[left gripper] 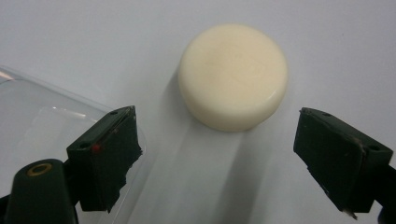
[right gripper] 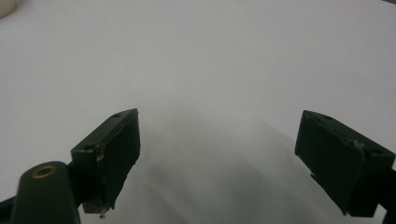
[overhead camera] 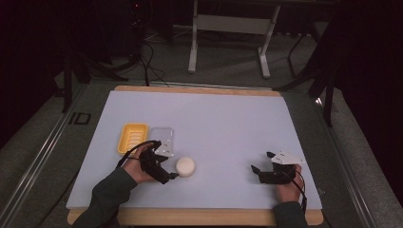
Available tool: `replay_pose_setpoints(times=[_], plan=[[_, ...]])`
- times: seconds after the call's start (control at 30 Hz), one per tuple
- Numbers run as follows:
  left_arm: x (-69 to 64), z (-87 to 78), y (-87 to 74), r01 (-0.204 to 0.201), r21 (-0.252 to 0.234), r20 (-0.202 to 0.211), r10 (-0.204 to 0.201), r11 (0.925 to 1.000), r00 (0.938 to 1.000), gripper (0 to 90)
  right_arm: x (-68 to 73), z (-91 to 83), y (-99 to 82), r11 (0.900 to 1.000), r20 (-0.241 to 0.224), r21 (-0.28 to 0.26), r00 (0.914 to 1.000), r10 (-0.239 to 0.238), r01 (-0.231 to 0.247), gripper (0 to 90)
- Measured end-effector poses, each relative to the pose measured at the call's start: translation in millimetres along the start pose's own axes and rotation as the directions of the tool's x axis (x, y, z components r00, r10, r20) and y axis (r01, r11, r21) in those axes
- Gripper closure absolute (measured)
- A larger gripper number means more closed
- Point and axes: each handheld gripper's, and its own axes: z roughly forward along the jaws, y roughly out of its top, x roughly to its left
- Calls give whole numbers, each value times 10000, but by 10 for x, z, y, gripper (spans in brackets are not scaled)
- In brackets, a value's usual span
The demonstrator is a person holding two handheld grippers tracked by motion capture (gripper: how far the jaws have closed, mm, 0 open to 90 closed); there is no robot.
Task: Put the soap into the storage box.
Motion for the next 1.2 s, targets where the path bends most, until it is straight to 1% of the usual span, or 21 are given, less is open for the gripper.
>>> replay_pose_setpoints(times=[0.2, 0.27, 0.3, 0.33, 0.4, 0.47, 0.57, 0.6, 0.7, 0.9, 0.93, 1.0, 1.13, 1.2], plan=[[-3, 37, 55, -113, 107, 48, 112, 9999, 9999, 148, -4, -1, 0, 10000, -22, -16, 10000, 29, -29, 138], [1, 56, 74, -141, 155, 112, 139, 9998, 9998, 146, -3, -1, -1, 10000, -22, -14, 10000, 19, -19, 138], [-2, 82, 92, -124, 210, 172, 120, 9997, 9998, 141, -3, 0, 0, 10000, -22, -11, 10000, 18, -18, 138], [2, 91, 103, -204, 335, 270, 195, 9992, 9994, 137, -3, -1, 0, 10000, -25, -11, 10000, 21, -21, 138], [-1, 120, 121, -219, 417, 366, 204, 9989, 9991, 124, -4, -1, -1, 10000, -23, -12, 10000, 24, -24, 138], [-4, 146, 142, -279, 566, 358, 259, 9980, 9990, 111, -3, -1, -1, 10000, -23, -12, 10000, 23, -23, 138], [-9, 179, 165, -307, 641, 387, 283, 9975, 9989, 101, -4, -1, 0, 10000, -27, -9, 10000, 18, -18, 138], [-5, 187, 173, -378, 711, 396, 351, 9968, 9986, 100, -3, -1, 0, 10000, -25, -13, 10000, 19, -19, 138], [-10, 222, 193, -383, 760, 401, 353, 9964, 9986, 99, -4, -1, -1, 10000, -31, -12, 10000, 29, -29, 138], [-11, 267, 229, -542, 930, 512, 496, 9942, 9975, 99, -3, 0, 0, 10000, -32, -4, 10000, 22, -22, 138], [-17, 279, 233, -502, 933, 491, 458, 9944, 9977, 99, -3, 0, 0, 10000, -35, -3, 10000, 21, -21, 138], [-13, 300, 239, -618, 1039, 512, 567, 9927, 9971, 99, -4, -1, 0, 10000, -38, -7, 10000, 25, -25, 138], [-19, 336, 248, -637, 1127, 516, 581, 9916, 9970, 99, -3, 0, 0, 10000, -36, -2, 10000, 21, -21, 138], [-13, 365, 263, -709, 1195, 594, 641, 9903, 9962, 102, -2, 0, 0, 10000, -32, 1, 10000, 16, -16, 138]])
